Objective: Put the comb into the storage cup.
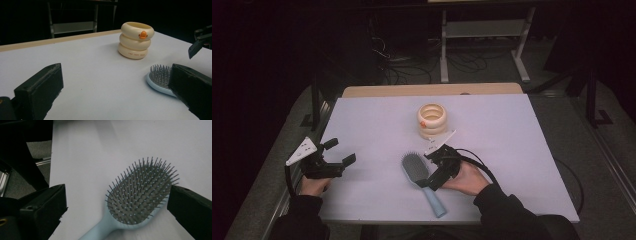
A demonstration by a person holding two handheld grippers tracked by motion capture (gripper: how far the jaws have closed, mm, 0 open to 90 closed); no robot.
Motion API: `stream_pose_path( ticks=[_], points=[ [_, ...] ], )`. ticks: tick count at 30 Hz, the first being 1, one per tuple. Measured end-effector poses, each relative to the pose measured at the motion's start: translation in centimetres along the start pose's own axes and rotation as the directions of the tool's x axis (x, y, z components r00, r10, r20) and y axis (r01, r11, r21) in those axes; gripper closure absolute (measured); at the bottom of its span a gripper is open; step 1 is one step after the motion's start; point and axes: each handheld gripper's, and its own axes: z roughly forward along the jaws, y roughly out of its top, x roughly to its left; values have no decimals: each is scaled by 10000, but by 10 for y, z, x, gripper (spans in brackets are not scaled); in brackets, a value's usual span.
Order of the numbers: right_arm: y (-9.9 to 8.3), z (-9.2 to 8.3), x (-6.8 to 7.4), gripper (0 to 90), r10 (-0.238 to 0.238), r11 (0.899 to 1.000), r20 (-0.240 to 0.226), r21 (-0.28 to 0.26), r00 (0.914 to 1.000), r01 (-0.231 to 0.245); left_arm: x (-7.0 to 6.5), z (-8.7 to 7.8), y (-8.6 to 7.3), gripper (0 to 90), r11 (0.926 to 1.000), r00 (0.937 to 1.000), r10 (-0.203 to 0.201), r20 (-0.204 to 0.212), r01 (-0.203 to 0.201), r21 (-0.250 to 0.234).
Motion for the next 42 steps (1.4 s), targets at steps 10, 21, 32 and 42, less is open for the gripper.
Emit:
stream_pose_path(
  ticks=[10, 21, 32, 42],
  points=[
    [1, -1, 5, 230, -274, 9996, -535, -25, 9982, 273, 0, 0, 0, 0, 10000, 10000, 8, 1, -8, -5],
    [1, 5, 19, 508, -626, 9977, -1117, 205, 9918, 653, 0, 0, 0, 0, 10000, 10000, 8, 1, -8, -6],
    [-1, 14, 32, 784, -985, 9892, -1276, 959, 9869, 1111, 0, 0, 0, 0, 10000, 10000, 40, 1, -40, -19],
    [-13, 19, 37, 884, -1081, 9792, -1511, 1548, 9826, 1315, 0, 0, 0, 0, 10000, 10000, -51, 19, 51, -81]
  ],
)
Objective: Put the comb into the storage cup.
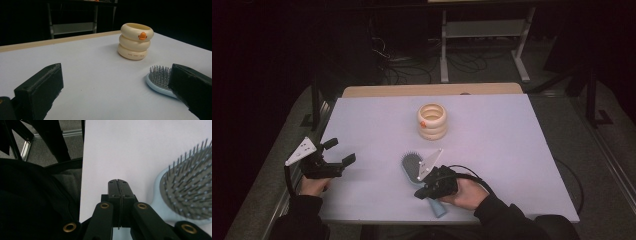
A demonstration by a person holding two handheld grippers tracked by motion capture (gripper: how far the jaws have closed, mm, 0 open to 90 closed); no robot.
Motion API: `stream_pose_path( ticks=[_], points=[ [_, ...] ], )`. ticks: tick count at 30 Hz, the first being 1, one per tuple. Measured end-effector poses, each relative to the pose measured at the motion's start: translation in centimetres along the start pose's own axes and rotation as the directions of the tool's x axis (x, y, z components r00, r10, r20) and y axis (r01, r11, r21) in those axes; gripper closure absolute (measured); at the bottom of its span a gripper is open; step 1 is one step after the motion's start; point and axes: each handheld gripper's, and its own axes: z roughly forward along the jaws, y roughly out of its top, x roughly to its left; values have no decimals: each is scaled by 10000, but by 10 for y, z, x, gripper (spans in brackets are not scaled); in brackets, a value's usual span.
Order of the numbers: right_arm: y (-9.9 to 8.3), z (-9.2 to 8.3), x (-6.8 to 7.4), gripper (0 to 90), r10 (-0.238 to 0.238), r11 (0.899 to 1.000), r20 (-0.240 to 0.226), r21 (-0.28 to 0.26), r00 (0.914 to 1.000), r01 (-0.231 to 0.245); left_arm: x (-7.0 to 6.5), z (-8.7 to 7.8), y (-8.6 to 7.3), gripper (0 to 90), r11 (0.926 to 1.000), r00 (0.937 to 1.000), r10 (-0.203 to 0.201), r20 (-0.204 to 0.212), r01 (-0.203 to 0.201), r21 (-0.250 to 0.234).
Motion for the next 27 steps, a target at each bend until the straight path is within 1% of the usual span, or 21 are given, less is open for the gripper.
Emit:
stream_pose_path(
  ticks=[3, 7, 10, 15, 18, 27],
  points=[
    [-4, 2, 0, 885, 20, 9998, -2, 196, 10000, -20, 0, 0, 0, 0, 10000, 10000, 57, 21, -57, 43],
    [-8, 4, 1, 885, 98, 9994, -54, 319, 9999, -96, 0, 0, 0, 0, 10000, 10000, 33, 22, -33, 59],
    [-10, 4, 1, 885, 90, 9991, -150, 420, 9998, -84, 0, 0, 0, 0, 10000, 10000, 20, 27, -20, 53],
    [-13, 5, 2, 885, 54, 9981, -166, 621, 9998, -44, 0, 0, 0, 0, 10000, 10000, -16, 29, 16, 7],
    [-15, 7, 2, 886, 0, 9963, -143, 861, 9999, 12, 0, 0, 0, 0, 10000, 10000, 5, 51, -5, 53],
    [-17, 7, 5, 886, -122, 9950, -223, 991, 9997, 144, 0, 0, 0, 0, 10000, 10000, -18, 63, 17, 37]
  ],
)
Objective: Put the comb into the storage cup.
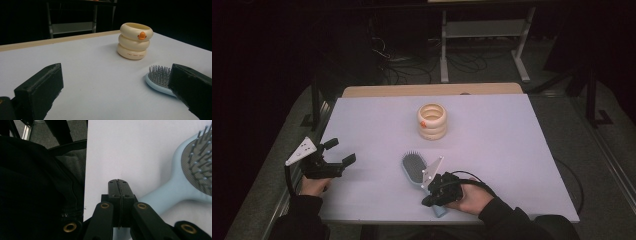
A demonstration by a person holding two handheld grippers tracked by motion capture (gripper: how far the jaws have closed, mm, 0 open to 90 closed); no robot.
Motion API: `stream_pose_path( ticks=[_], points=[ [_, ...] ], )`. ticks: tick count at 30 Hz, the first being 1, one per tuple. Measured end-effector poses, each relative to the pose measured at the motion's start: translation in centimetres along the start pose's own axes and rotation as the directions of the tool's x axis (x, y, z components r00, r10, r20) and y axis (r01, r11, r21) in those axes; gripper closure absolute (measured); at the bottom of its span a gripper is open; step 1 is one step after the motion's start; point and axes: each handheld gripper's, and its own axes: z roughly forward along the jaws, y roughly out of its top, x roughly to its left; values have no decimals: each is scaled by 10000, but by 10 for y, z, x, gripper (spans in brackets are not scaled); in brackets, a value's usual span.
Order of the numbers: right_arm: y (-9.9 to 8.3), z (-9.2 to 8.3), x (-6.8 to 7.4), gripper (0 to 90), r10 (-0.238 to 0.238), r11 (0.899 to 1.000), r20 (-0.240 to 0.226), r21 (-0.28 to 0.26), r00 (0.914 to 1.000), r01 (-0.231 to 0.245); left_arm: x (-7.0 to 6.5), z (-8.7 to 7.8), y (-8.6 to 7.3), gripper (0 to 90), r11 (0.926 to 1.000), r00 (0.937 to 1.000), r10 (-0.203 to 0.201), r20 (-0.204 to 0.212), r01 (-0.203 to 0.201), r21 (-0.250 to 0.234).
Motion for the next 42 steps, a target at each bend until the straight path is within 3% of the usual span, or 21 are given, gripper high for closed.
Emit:
stream_pose_path(
  ticks=[19, 42],
  points=[
    [-12, -2, -3, 887, 177, 9992, 103, 347, 9998, -181, 0, 0, 0, 0, 10000, 10000, 14, -5, -14, 18],
    [-34, -17, -13, 886, 717, 9969, 550, 274, 9959, -733, 0, 0, 0, 0, 10000, 10000, 25, 2, -25, 43]
  ],
)
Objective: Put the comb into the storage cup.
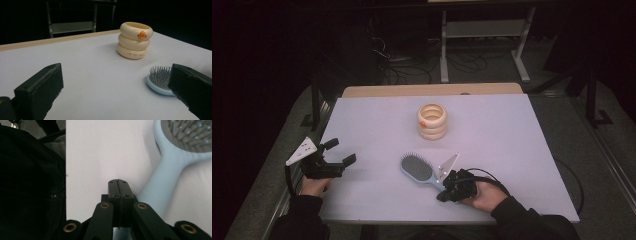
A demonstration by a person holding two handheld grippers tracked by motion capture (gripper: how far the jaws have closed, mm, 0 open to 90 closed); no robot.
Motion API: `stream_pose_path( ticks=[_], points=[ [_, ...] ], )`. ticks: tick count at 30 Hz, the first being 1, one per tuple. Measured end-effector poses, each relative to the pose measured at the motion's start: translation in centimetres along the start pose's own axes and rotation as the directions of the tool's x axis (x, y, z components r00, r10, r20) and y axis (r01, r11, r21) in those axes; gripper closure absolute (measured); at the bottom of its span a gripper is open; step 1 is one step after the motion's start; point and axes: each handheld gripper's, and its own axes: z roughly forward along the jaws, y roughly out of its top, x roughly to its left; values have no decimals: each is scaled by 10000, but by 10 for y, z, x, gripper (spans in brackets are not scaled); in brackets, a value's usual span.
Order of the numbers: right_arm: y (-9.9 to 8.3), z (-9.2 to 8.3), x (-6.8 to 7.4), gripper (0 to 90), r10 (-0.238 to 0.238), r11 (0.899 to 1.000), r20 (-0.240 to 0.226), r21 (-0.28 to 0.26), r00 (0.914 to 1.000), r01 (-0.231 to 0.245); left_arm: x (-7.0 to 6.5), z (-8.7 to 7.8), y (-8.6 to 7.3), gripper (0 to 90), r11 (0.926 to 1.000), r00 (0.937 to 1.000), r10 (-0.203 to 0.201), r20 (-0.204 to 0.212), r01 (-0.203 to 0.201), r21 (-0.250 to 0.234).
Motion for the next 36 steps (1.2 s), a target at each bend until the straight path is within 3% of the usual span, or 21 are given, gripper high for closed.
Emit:
stream_pose_path(
  ticks=[36],
  points=[
    [-22, -20, -22, 886, 893, 9957, 566, -276, 9944, -879, 0, 0, 0, 0, 10000, 10000, -7, -6, 7, -7]
  ],
)
